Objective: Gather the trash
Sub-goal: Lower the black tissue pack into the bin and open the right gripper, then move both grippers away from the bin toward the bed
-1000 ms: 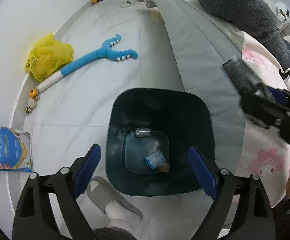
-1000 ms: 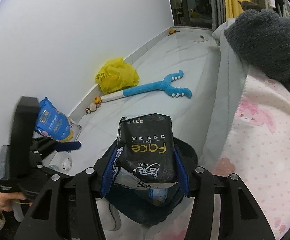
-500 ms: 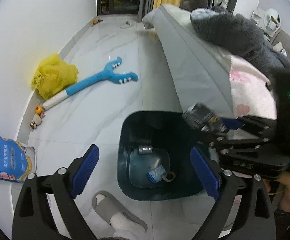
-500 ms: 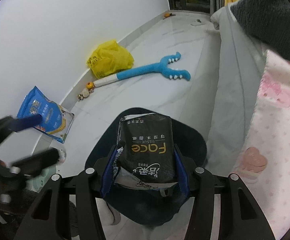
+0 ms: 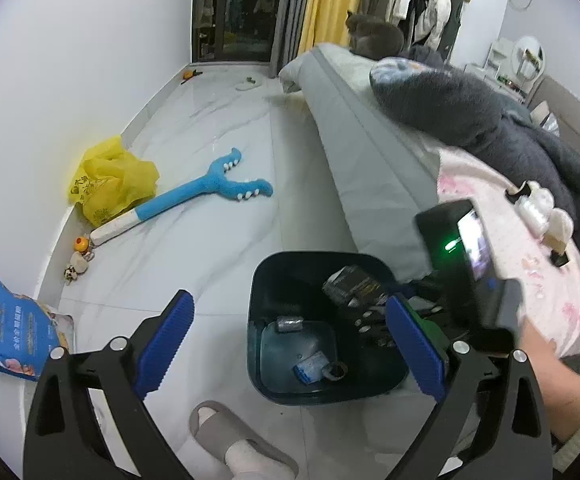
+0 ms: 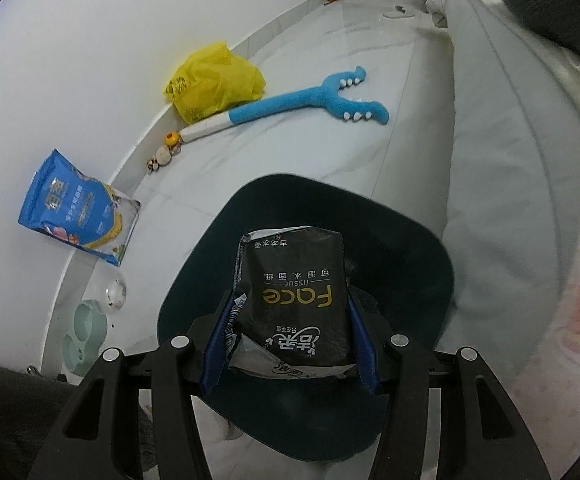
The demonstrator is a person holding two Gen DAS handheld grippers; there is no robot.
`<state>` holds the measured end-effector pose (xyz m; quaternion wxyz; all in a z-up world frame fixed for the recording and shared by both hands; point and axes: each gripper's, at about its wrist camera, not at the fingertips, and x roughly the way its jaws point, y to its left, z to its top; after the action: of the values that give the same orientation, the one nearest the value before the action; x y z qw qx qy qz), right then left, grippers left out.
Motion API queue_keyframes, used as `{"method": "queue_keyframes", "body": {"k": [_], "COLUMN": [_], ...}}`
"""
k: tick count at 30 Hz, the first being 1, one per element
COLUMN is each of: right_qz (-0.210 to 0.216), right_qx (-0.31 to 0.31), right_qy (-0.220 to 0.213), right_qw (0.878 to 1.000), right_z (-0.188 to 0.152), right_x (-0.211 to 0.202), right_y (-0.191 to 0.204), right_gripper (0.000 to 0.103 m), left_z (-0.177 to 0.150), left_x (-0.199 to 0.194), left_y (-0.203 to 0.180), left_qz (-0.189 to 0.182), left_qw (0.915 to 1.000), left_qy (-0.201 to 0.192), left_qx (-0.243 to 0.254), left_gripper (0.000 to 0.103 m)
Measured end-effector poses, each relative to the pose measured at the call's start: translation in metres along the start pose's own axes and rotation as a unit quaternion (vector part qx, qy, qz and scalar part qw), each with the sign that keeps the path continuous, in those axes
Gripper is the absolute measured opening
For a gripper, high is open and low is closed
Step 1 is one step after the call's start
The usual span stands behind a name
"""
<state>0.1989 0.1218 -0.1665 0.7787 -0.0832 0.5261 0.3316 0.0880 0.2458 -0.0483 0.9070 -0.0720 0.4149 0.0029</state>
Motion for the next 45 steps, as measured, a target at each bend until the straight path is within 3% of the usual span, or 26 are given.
{"method": "queue_keyframes", "body": {"k": [4,10,18,32,45], "right_qz": [-0.006,-0.008,-0.009,-0.005,-0.039], "right_qx": [-0.006,-0.008,-0.020,-0.076,-0.069], "right_qy": [0.020,0.026,0.013,-0.098,-0.164], "right_qw": [1.000,1.000,1.000,0.992,0.983], "right_z": [-0.004,-0.004,-0.002,0.003,-0.010], "right_x": [0.013,0.019,0.013,-0.072,-0.150], "right_y": [0.003,0.007,0.012,0.014,-0.025], "right_gripper": [0.055,0.079,0.085,0.090,0.094], "left_z": [0.002,0.006,0.015,0.034,0.047], "left_x": [-0.007,-0.023,-0.038,-0.066,-0.054], "left_y": [0.003,0.008,0.007,-0.020,-0.072], "left_qz": [-0.001,0.003,0.015,0.008,-0.029], "left_qw": [0.9999,0.9992,0.9981,0.9936,0.9930], "left_qy": [-0.011,-0.039,-0.059,-0.112,-0.112], "left_qx": [-0.003,-0.007,-0.004,0.007,0.026], "left_gripper": [0.098,0.098,0.098,0.098,0.098]}}
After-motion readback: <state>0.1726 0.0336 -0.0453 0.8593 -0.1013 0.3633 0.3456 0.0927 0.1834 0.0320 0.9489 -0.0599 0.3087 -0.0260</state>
